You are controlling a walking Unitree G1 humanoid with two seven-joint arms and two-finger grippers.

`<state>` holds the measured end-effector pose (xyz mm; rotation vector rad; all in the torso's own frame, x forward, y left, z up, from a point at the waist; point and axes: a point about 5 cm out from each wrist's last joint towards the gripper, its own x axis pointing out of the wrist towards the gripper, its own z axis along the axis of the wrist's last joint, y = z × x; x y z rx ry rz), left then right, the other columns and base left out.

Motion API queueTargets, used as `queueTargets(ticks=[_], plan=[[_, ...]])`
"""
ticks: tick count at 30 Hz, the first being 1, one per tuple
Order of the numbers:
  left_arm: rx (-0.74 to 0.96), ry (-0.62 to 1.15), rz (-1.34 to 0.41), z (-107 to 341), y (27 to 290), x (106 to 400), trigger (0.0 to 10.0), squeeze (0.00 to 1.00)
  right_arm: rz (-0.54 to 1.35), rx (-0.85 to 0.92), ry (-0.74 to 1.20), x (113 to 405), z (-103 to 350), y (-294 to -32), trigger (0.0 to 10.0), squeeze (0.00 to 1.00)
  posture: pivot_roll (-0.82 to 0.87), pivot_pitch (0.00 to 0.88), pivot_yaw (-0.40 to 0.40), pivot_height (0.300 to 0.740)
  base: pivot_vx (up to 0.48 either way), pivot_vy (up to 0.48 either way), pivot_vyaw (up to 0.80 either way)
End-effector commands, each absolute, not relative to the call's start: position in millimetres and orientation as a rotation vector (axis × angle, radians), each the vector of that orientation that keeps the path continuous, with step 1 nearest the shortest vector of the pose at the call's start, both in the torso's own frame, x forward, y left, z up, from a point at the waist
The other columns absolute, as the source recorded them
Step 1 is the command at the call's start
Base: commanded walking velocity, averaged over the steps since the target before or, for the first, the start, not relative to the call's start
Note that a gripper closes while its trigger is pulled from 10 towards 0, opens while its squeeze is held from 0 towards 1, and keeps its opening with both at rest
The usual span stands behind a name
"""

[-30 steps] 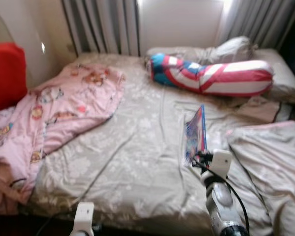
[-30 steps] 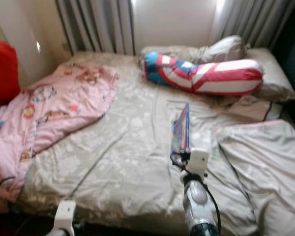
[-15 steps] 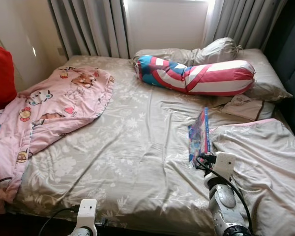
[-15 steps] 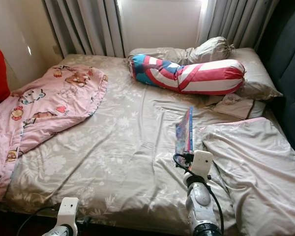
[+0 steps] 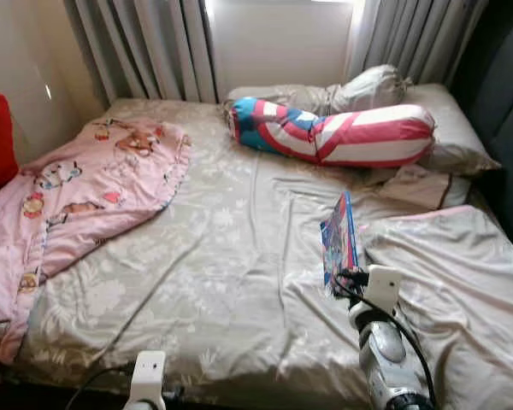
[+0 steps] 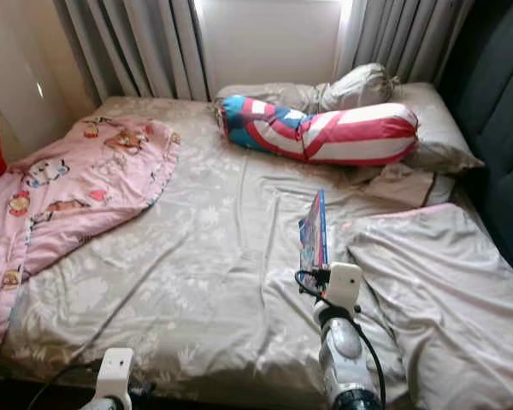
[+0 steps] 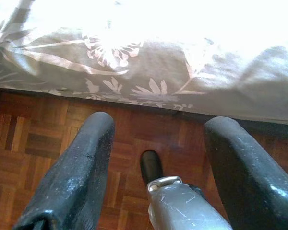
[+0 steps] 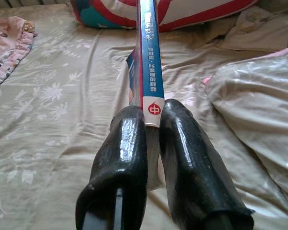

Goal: Clean up the room

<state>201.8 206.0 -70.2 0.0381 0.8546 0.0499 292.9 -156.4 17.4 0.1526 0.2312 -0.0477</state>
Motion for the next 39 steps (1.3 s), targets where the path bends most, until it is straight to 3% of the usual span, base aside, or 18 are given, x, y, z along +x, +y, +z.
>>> queueTargets(ticks=[1,8,39], plan=[[0.057,0.874,0.044,-73,208,196,10.0,0.00,-0.026,0.145,0.183,299,27,-153,10.0,0.00,-0.05,0.013,-0.008,0.740,0.270,0.000,0.00],[0.067,0.884,0.043,-74,210,193,10.0,0.00,-0.019,0.149,0.214,297,23,-153,10.0,0.00,-0.05,0.015,-0.007,0.740,0.274,0.000,-0.20],[0.079,0.899,0.030,-77,207,189,10.0,0.00,-0.162,0.288,0.292,287,5,-170,10.0,0.00,-0.04,0.024,0.001,0.740,0.000,0.000,-0.03]])
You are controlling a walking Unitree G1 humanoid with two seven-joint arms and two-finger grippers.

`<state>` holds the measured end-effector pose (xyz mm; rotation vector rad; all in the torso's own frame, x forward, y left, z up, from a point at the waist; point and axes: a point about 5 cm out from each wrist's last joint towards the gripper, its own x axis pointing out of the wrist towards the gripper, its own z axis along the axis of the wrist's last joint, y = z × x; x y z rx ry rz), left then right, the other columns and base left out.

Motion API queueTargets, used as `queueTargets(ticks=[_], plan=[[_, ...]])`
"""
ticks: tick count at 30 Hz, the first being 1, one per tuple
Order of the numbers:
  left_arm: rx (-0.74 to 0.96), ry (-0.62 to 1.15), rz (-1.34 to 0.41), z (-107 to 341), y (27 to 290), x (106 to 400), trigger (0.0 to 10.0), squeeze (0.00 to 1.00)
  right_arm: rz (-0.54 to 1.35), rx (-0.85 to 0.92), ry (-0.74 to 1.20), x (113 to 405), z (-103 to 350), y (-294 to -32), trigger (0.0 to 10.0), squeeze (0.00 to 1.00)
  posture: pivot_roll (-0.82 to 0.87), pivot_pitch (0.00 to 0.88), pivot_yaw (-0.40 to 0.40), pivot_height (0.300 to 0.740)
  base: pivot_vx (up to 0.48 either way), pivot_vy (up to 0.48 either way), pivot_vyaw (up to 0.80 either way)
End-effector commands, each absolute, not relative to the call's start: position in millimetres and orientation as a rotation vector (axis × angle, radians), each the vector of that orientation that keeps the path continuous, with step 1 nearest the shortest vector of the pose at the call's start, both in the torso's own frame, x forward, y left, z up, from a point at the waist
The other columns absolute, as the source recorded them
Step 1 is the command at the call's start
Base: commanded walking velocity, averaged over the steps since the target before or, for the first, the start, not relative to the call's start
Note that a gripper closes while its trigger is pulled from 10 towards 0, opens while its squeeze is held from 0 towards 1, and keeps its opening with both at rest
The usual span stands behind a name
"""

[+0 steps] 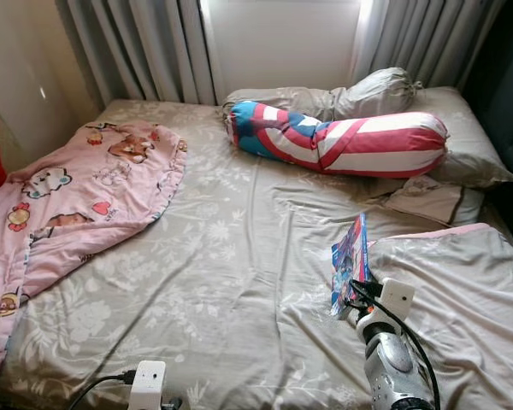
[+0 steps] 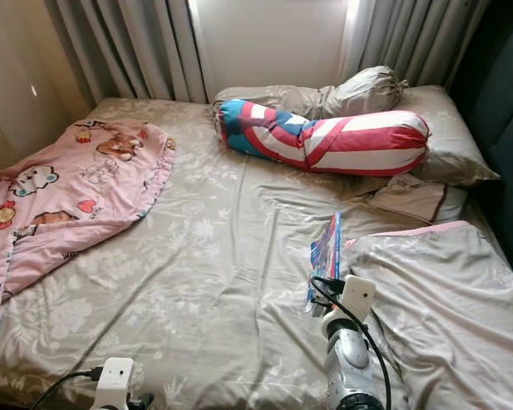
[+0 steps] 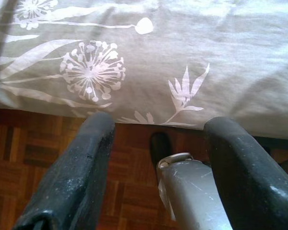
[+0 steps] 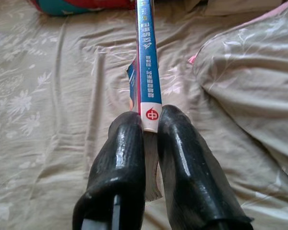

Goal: Clean up the room

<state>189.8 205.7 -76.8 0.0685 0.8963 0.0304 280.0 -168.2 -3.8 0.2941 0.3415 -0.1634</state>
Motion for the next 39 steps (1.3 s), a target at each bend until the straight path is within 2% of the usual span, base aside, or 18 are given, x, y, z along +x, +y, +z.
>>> queueTargets(ticks=[1,5,9,12,15,39], plan=[[0.079,0.897,0.031,-76,208,190,10.0,0.00,-0.161,0.275,0.282,288,6,-171,10.0,0.00,-0.04,0.024,0.001,0.740,0.000,0.000,0.00],[0.083,0.887,0.032,-75,210,191,10.0,0.00,-0.162,0.245,0.282,289,8,-172,10.0,0.00,-0.04,0.027,0.004,0.740,0.000,0.000,0.00],[0.078,0.809,0.056,-67,215,203,10.0,0.00,-0.156,0.225,0.260,292,13,-173,10.0,0.00,-0.05,0.028,0.005,0.720,0.000,0.000,0.00],[0.048,0.673,0.078,-48,215,229,10.0,0.00,-0.146,0.214,0.251,292,15,-171,10.0,0.00,-0.05,0.030,0.007,0.700,0.000,0.000,0.00],[0.012,0.425,0.075,-12,212,269,10.0,0.00,-0.125,0.203,0.250,289,14,-169,10.0,0.00,-0.05,0.030,0.010,0.690,0.000,0.000,0.00],[0.012,0.425,0.075,-12,212,269,10.0,0.00,-0.125,0.203,0.250,289,14,-169,10.0,0.00,-0.05,0.030,0.010,0.690,0.000,0.000,0.00]])
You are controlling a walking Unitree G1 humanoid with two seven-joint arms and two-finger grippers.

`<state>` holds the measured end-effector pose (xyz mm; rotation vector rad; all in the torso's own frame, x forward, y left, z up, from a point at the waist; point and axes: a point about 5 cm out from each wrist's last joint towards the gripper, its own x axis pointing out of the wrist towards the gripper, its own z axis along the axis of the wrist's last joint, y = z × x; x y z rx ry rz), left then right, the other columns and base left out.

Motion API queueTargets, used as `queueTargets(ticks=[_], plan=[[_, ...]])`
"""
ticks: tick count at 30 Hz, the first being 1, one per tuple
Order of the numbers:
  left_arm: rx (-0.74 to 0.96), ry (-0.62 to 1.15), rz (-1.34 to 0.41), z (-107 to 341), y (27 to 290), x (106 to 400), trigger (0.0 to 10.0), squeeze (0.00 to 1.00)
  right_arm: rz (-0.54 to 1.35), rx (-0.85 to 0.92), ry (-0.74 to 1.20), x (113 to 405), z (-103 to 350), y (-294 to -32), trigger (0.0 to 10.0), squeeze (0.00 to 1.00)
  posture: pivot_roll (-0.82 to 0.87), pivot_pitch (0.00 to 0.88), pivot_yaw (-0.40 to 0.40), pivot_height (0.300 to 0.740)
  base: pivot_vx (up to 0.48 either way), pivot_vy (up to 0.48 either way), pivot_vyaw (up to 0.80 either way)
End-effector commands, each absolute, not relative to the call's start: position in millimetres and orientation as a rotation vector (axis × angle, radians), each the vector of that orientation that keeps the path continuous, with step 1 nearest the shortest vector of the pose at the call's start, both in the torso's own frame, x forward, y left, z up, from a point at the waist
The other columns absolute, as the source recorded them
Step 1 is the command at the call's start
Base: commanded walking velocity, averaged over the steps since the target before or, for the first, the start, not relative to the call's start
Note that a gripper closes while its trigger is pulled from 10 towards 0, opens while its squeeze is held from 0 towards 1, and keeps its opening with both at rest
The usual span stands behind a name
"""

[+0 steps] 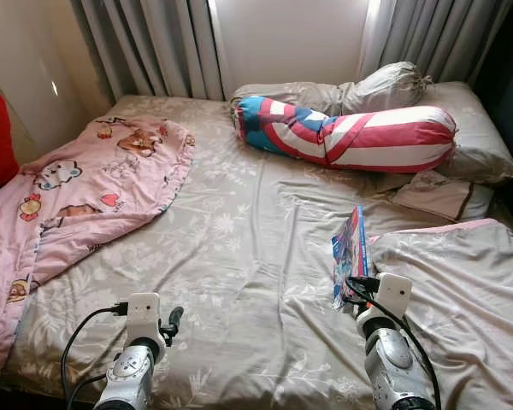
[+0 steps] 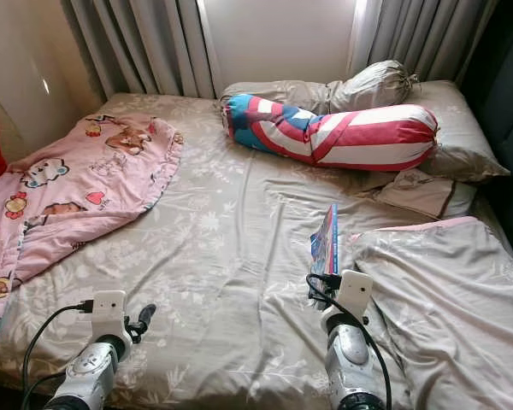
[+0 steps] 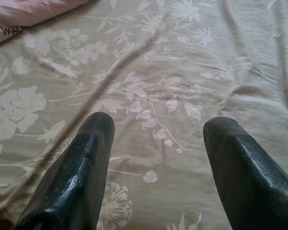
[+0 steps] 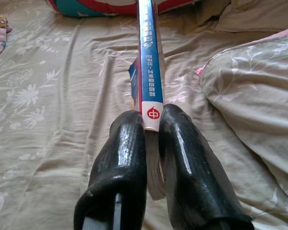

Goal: Clean up the room

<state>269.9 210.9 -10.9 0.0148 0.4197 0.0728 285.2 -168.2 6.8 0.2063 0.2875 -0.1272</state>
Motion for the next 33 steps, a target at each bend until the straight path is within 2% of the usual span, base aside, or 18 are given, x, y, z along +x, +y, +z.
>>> queueTargets(ticks=[1,6,7,9,10,12,33], plan=[[0.012,0.425,0.075,-12,212,269,10.0,0.00,-0.125,0.203,0.250,289,14,-169,10.0,0.00,-0.05,0.030,0.010,0.690,0.000,0.000,0.00],[0.012,0.425,0.075,-12,212,269,10.0,0.00,-0.125,0.203,0.250,289,14,-169,10.0,0.00,-0.05,0.030,0.010,0.690,0.000,0.000,0.00],[0.006,0.382,0.074,-7,211,273,10.0,0.00,-0.123,0.196,0.258,289,13,-169,10.0,0.00,-0.05,0.030,0.010,0.690,0.000,0.000,0.00],[0.005,0.147,0.001,27,197,293,10.0,0.00,-0.110,0.197,0.314,292,10,-170,10.0,0.00,-0.04,0.025,0.008,0.675,0.000,0.000,0.00],[0.006,0.123,-0.007,31,196,294,10.0,0.00,-0.108,0.196,0.319,293,9,-170,10.0,0.00,-0.04,0.025,0.008,0.670,0.000,0.000,0.00],[0.006,0.120,-0.006,32,197,295,10.0,0.00,-0.108,0.189,0.306,292,10,-170,10.0,0.00,-0.04,0.025,0.008,0.660,0.000,0.000,0.00],[-0.009,0.099,-0.014,36,198,295,10.0,0.00,-0.111,0.198,0.323,291,7,-172,10.0,0.00,-0.04,0.026,0.008,0.660,0.000,0.000,0.00]])
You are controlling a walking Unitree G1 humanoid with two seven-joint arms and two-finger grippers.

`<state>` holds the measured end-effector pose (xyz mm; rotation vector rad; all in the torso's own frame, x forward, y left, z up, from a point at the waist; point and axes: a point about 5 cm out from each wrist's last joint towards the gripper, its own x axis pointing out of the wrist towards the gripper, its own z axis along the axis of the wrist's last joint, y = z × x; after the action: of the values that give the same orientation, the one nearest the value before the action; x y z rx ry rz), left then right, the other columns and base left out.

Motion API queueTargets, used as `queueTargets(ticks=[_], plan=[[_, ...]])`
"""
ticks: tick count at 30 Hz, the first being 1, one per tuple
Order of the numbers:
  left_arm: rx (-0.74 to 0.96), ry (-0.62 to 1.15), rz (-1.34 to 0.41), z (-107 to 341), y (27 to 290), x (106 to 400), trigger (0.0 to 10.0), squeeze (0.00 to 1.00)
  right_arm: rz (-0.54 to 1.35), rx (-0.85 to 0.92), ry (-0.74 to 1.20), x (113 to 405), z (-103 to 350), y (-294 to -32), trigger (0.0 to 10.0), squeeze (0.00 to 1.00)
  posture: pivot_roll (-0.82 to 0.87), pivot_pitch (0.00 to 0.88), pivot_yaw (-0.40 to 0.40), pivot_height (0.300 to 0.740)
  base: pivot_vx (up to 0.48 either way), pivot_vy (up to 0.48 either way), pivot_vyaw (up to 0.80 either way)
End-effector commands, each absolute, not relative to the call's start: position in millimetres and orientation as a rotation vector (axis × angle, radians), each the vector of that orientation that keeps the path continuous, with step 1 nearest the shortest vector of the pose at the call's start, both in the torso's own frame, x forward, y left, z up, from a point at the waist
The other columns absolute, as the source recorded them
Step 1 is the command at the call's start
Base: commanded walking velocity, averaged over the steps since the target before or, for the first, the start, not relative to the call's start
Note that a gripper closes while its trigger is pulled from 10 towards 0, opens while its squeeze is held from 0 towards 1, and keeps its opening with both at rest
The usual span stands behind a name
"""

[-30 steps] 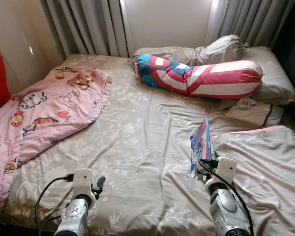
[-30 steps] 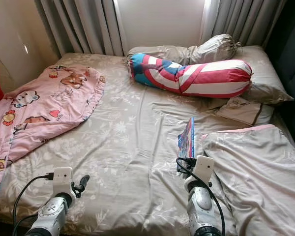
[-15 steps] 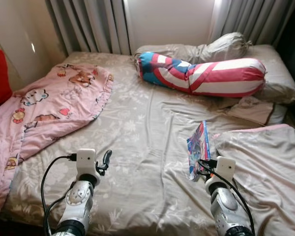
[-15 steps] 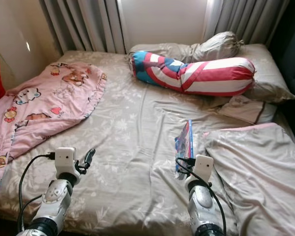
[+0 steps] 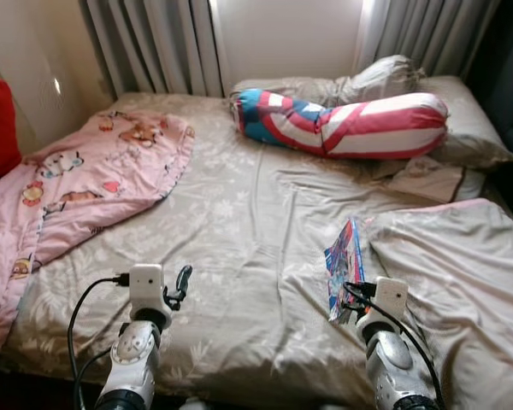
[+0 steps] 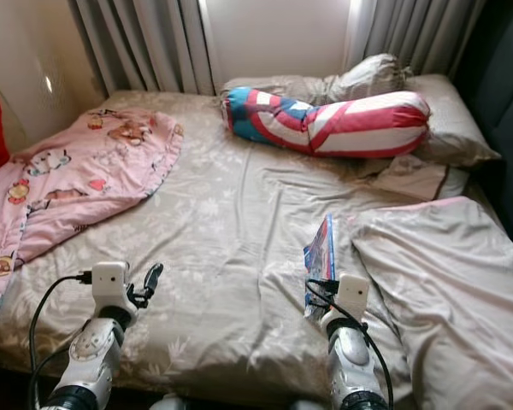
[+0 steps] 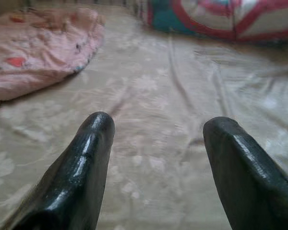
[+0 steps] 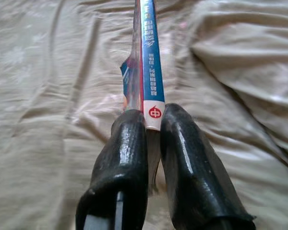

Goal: Clean up the room

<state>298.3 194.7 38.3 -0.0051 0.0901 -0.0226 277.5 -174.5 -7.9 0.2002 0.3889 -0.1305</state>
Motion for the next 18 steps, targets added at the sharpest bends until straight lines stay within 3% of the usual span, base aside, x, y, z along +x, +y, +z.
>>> queueTargets(ticks=[1,18], plan=[[-0.010,0.099,-0.015,35.9,198.0,295.2,10.0,0.00,-0.111,0.198,0.324,291.4,6.6,-171.7,10.0,0.00,-0.04,0.026,0.008,0.660,0.000,0.000,0.00],[-0.025,0.116,-0.032,34.9,197.1,294.9,10.0,0.00,-0.104,0.207,0.317,292.2,7.0,-171.0,10.0,0.00,-0.04,0.026,0.009,0.660,0.000,0.000,0.00]])
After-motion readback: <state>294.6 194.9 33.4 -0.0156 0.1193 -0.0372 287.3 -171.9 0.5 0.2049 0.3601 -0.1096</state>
